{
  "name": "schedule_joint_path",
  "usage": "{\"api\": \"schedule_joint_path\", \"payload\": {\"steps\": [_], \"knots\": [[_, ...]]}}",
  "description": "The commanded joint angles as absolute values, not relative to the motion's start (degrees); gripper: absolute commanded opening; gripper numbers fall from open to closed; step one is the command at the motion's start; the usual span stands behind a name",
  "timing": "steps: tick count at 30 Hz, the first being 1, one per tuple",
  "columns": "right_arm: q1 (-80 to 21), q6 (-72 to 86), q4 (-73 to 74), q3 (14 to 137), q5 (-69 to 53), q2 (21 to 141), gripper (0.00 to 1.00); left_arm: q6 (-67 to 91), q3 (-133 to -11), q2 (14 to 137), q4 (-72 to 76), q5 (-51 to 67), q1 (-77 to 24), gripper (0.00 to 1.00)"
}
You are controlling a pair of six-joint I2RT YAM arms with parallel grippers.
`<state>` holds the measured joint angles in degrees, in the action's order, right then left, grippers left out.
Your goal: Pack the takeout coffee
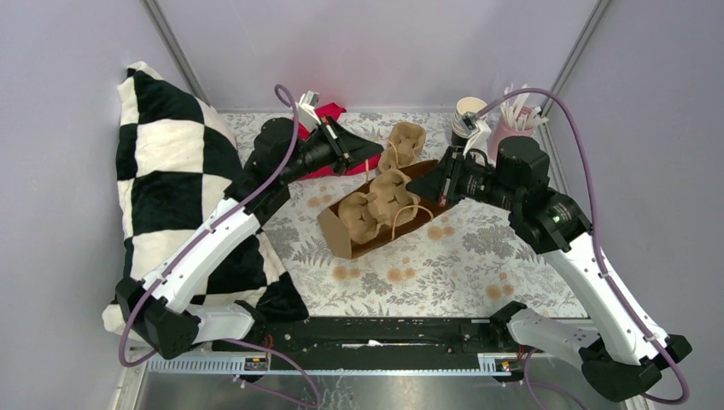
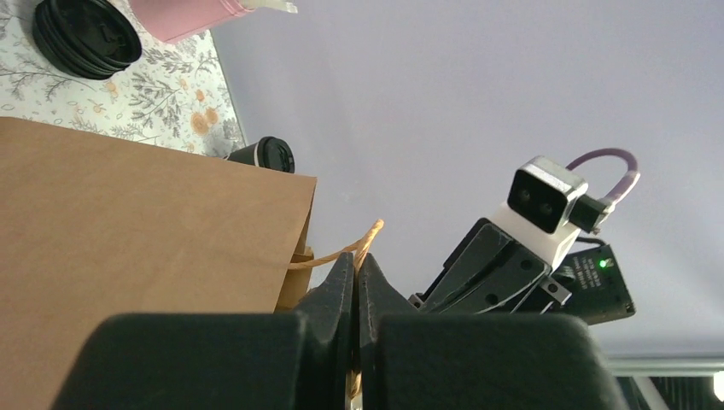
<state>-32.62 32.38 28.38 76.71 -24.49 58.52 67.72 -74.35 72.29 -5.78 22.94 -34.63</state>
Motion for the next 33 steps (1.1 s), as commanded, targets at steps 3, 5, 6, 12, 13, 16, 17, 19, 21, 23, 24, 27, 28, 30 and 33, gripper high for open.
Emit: {"api": "schedule_joint_path", "payload": {"steps": [3, 5, 6, 12, 13, 16, 17, 19, 21, 23, 24, 27, 28, 30, 33], "knots": [[-33.05, 35.83, 18.36, 70.61, -24.64, 56.32, 0.00, 75.43, -70.89, 68.28, -0.74, 17.32, -34.97, 0.00], [-33.09, 36.70, 16.28, 69.33, -25.52, 56.33, 0.00, 77.28, -70.01, 68.06, -0.79, 17.31, -34.98, 0.00], [-33.12, 36.67, 15.72, 68.98, -25.98, 56.52, 0.00, 78.06, -69.56, 68.03, -0.75, 17.36, -34.98, 0.00], [-33.13, 34.52, 15.27, 67.24, -25.90, 58.24, 0.00, 78.99, -69.03, 67.22, -2.42, 15.79, -34.96, 0.00], [-33.12, 35.34, 13.73, 66.51, -26.31, 58.31, 0.00, 78.70, -69.10, 67.01, -2.83, 15.43, -34.94, 0.00], [-33.09, 37.07, 11.03, 65.23, -27.79, 59.70, 0.00, 78.02, -69.07, 66.31, -4.09, 14.12, -34.97, 0.00], [-33.13, 36.86, 11.10, 65.36, -27.93, 60.23, 0.00, 77.71, -69.01, 66.21, -4.27, 13.71, -34.91, 0.00], [-33.05, 35.31, 11.44, 65.85, -27.78, 61.10, 0.00, 77.21, -68.95, 66.02, -4.87, 13.02, -34.87, 0.00], [-33.13, 32.53, 13.76, 67.66, -27.14, 62.79, 0.00, 76.87, -68.89, 66.08, -5.29, 12.91, -34.89, 0.00], [-33.13, 29.73, 16.83, 69.84, -27.16, 64.62, 0.00, 76.38, -68.78, 66.02, -6.00, 12.46, -34.83, 0.00], [-33.10, 28.64, 17.78, 70.38, -27.20, 65.10, 0.00, 76.23, -68.69, 65.94, -6.18, 12.02, -34.84, 0.00], [-33.07, 26.85, 19.16, 70.75, -27.13, 65.07, 0.00, 75.93, -68.27, 65.87, -5.90, 10.95, -34.79, 0.00], [-33.08, 26.64, 19.37, 70.71, -26.93, 64.95, 0.00, 75.66, -68.41, 66.06, -5.85, 10.72, -34.80, 0.00], [-33.17, 26.97, 19.14, 70.84, -27.53, 65.37, 0.00, 75.30, -69.06, 66.64, -5.80, 10.47, -34.80, 0.00], [-34.17, 28.51, 15.95, 70.22, -28.38, 66.33, 0.00, 75.06, -70.19, 67.75, -6.42, 10.28, -34.80, 0.00]]}}
